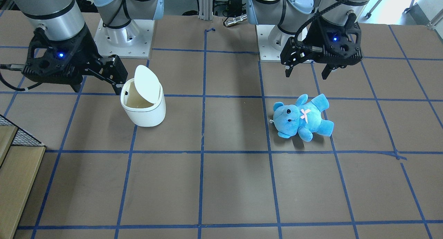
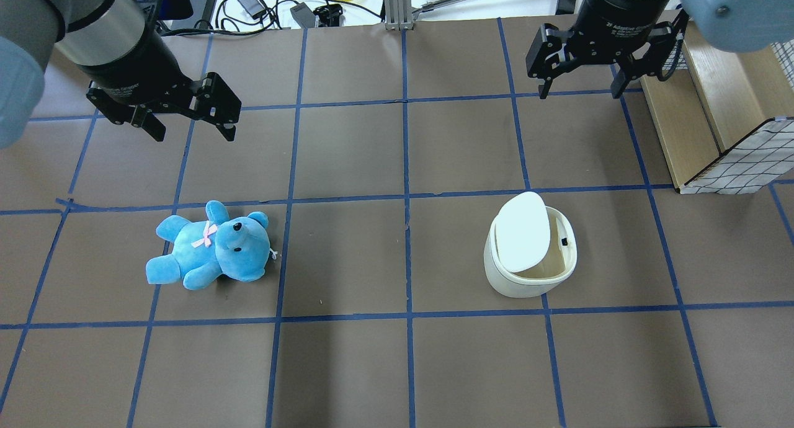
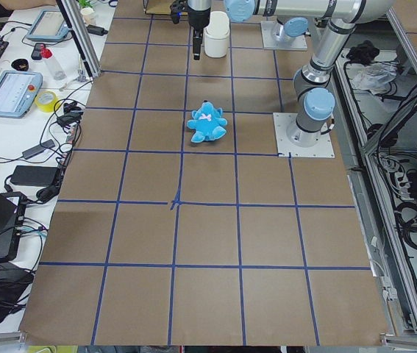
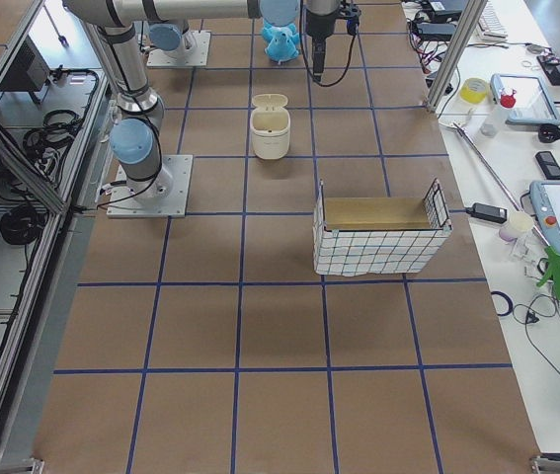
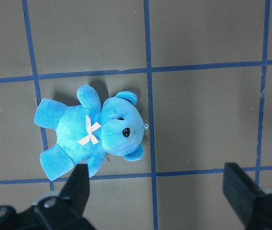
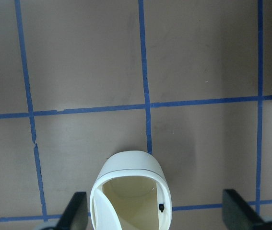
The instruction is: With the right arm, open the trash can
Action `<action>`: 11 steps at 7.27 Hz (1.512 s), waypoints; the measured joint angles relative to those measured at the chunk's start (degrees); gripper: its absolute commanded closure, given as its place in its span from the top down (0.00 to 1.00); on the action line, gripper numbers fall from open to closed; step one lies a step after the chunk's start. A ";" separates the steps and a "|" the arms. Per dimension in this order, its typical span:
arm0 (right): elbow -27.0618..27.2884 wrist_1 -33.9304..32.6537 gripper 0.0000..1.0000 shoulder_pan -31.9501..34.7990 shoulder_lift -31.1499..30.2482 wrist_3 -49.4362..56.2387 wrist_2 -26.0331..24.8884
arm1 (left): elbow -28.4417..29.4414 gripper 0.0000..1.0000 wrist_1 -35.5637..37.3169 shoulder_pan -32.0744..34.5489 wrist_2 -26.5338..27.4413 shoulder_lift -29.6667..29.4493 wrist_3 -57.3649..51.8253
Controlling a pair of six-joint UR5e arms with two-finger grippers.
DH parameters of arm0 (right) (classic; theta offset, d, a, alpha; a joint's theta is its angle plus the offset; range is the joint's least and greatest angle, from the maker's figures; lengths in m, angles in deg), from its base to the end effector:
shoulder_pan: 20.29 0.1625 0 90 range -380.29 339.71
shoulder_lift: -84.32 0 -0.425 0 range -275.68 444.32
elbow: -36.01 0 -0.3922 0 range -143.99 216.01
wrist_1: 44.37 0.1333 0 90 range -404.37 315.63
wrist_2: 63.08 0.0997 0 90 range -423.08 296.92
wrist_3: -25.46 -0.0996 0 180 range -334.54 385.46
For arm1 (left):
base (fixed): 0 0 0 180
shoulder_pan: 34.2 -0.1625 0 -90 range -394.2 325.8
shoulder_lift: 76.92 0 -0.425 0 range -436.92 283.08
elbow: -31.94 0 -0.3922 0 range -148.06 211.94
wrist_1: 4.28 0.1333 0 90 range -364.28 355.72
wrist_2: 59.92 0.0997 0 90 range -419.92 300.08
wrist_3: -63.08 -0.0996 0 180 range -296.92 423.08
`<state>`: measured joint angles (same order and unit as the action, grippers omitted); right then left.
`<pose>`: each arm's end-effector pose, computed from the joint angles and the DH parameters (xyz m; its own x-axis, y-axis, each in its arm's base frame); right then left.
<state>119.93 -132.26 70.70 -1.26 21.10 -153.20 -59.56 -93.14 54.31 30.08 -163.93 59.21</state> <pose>0.1421 -0.5213 0.4972 -0.9983 0.0588 0.0027 0.0588 0.9982 0.0077 -0.1209 -0.4774 0.5022 -0.9991 0.0415 -0.0031 0.0416 0.9981 -0.0458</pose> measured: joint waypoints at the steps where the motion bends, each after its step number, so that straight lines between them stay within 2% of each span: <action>1: -0.03 2.50 1.00 0.00 -0.06 -0.04 0.91 | 0.00 1.00 0.00 0.00 0.00 0.00 0.00; 4: -0.10 5.14 1.00 -0.03 -0.10 -0.10 2.34 | 0.00 1.00 0.00 0.00 0.00 0.00 0.00; 11: 0.45 5.84 0.99 -0.20 -2.26 -0.76 0.05 | 0.00 1.00 0.00 0.00 0.00 0.00 0.00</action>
<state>120.38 -126.42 70.50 -3.52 20.34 -153.14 -59.56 -93.14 54.31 30.08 -163.93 59.21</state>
